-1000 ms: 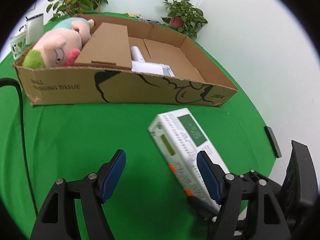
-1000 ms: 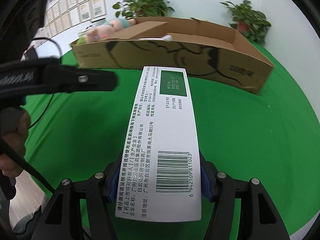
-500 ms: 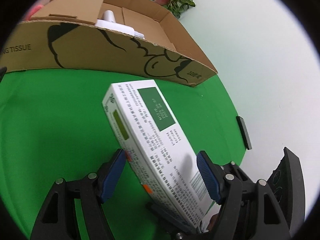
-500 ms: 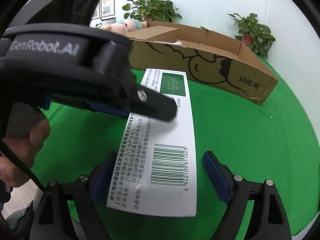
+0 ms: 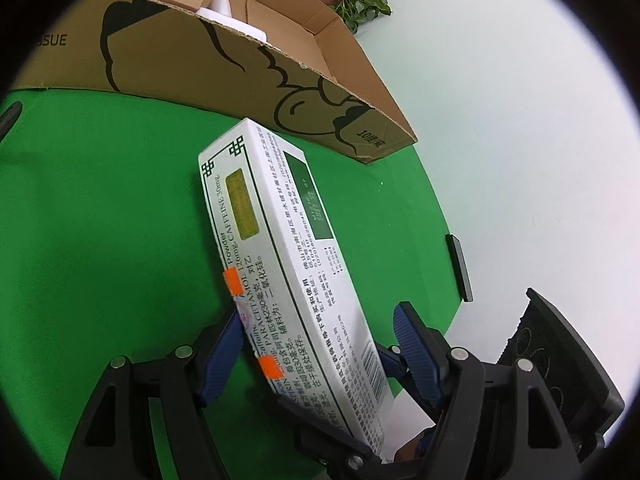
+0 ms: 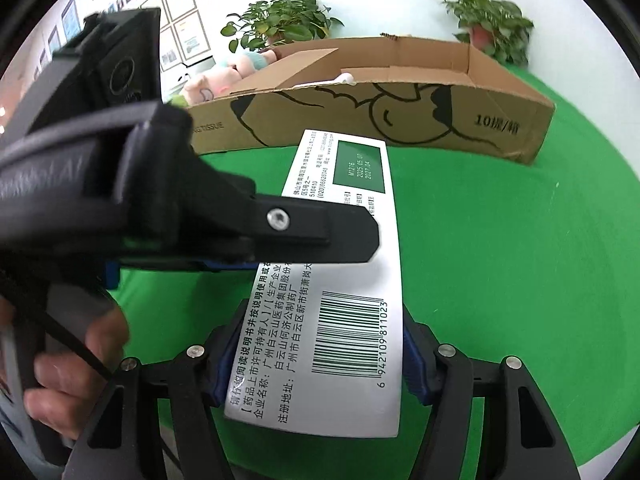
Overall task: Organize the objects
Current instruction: 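Grasp the medicine box with the left gripper while the right gripper holds it, then carry the medicine box with both grippers and lower it into the box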
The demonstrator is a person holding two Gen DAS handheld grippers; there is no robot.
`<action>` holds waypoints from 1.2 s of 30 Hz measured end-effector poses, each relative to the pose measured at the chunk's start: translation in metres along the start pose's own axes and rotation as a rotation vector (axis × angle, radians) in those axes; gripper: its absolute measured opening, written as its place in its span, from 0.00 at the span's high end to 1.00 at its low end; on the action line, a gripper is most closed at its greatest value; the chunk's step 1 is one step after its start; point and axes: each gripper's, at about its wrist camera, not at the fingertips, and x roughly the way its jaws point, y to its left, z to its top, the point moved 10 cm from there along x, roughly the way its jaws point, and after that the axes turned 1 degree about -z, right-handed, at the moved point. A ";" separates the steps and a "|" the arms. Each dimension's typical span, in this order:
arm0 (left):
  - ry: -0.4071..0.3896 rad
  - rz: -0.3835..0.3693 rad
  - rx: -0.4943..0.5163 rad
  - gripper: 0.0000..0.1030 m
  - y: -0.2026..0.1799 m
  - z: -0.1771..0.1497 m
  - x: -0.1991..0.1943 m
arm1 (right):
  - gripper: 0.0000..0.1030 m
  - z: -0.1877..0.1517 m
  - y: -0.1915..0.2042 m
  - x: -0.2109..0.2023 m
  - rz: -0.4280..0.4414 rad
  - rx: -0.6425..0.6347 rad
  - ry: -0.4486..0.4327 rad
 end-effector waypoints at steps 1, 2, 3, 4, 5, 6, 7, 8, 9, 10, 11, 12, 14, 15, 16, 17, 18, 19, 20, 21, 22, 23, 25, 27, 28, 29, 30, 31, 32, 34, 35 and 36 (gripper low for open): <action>0.000 -0.006 -0.002 0.30 -0.001 -0.001 0.000 | 0.40 0.000 0.001 -0.001 0.011 0.006 0.001; -0.002 -0.006 0.000 0.30 -0.001 -0.002 0.000 | 0.40 -0.001 0.003 -0.001 0.024 0.010 0.003; -0.004 -0.006 0.003 0.30 -0.001 -0.002 0.000 | 0.40 -0.001 0.003 -0.002 0.026 0.013 0.003; -0.006 -0.005 0.003 0.32 -0.002 -0.003 -0.001 | 0.40 -0.001 0.003 -0.002 0.029 0.015 0.002; -0.001 -0.002 0.003 0.35 -0.002 -0.005 0.000 | 0.41 -0.001 0.003 -0.002 0.034 0.015 0.002; 0.006 0.004 0.006 0.43 -0.001 -0.007 0.001 | 0.41 -0.003 0.004 -0.002 0.041 0.014 -0.001; 0.005 0.016 0.012 0.47 0.000 -0.008 0.001 | 0.41 -0.003 0.006 -0.004 0.045 0.011 -0.006; 0.001 0.026 0.016 0.49 0.001 -0.008 0.000 | 0.41 0.000 0.002 -0.002 0.039 0.004 -0.011; 0.000 0.027 0.017 0.50 0.001 -0.009 0.000 | 0.41 -0.001 0.001 -0.001 0.023 -0.008 -0.016; -0.003 0.024 0.014 0.50 0.001 -0.009 -0.001 | 0.41 0.000 0.001 -0.002 0.010 -0.021 -0.019; -0.007 0.023 0.012 0.50 0.001 -0.009 -0.003 | 0.41 0.000 0.002 -0.002 0.004 -0.028 -0.019; -0.017 0.021 0.009 0.51 0.000 -0.009 -0.005 | 0.41 0.002 0.003 0.000 0.003 -0.032 -0.020; -0.046 0.015 0.013 0.52 -0.005 -0.006 -0.012 | 0.41 0.003 0.004 -0.003 0.000 -0.039 -0.030; -0.057 0.012 0.019 0.54 -0.007 -0.004 -0.016 | 0.41 0.005 0.005 -0.006 -0.002 -0.044 -0.038; -0.071 0.009 0.027 0.55 -0.011 -0.001 -0.022 | 0.41 0.010 0.007 -0.009 -0.002 -0.050 -0.050; -0.084 0.007 0.038 0.55 -0.015 0.003 -0.028 | 0.41 0.015 0.010 -0.011 -0.002 -0.055 -0.062; -0.098 0.006 0.054 0.56 -0.020 0.007 -0.034 | 0.41 0.018 0.012 -0.016 -0.003 -0.060 -0.078; -0.110 0.009 0.072 0.57 -0.026 0.012 -0.040 | 0.41 0.025 0.015 -0.020 -0.005 -0.063 -0.099; -0.122 0.016 0.091 0.57 -0.031 0.017 -0.045 | 0.41 0.032 0.017 -0.024 -0.006 -0.058 -0.117; -0.136 0.024 0.114 0.57 -0.038 0.023 -0.050 | 0.41 0.038 0.018 -0.028 -0.003 -0.050 -0.135; -0.149 0.028 0.131 0.57 -0.044 0.029 -0.055 | 0.41 0.046 0.019 -0.033 -0.002 -0.046 -0.154; -0.159 0.028 0.146 0.57 -0.049 0.035 -0.060 | 0.41 0.053 0.019 -0.038 0.000 -0.047 -0.171; -0.175 0.022 0.177 0.57 -0.062 0.047 -0.067 | 0.41 0.069 0.019 -0.049 -0.004 -0.055 -0.208; -0.188 0.016 0.202 0.58 -0.074 0.060 -0.076 | 0.41 0.084 0.018 -0.058 -0.015 -0.060 -0.239; -0.191 0.012 0.214 0.57 -0.078 0.072 -0.075 | 0.41 0.092 0.016 -0.064 -0.021 -0.060 -0.256; -0.193 0.008 0.223 0.58 -0.084 0.077 -0.075 | 0.41 0.099 0.013 -0.067 -0.026 -0.059 -0.265; -0.194 0.005 0.233 0.58 -0.089 0.083 -0.075 | 0.41 0.109 0.010 -0.069 -0.032 -0.057 -0.276; -0.193 0.002 0.242 0.58 -0.095 0.088 -0.077 | 0.41 0.115 0.007 -0.073 -0.039 -0.054 -0.286; -0.193 0.000 0.253 0.58 -0.100 0.093 -0.077 | 0.41 0.120 0.005 -0.077 -0.044 -0.049 -0.294; -0.192 -0.003 0.276 0.58 -0.116 0.102 -0.069 | 0.41 0.131 0.000 -0.084 -0.055 -0.041 -0.314; -0.192 -0.006 0.284 0.58 -0.120 0.107 -0.068 | 0.41 0.135 -0.001 -0.088 -0.060 -0.038 -0.322; -0.192 -0.009 0.292 0.57 -0.124 0.105 -0.065 | 0.41 0.140 -0.004 -0.091 -0.065 -0.036 -0.329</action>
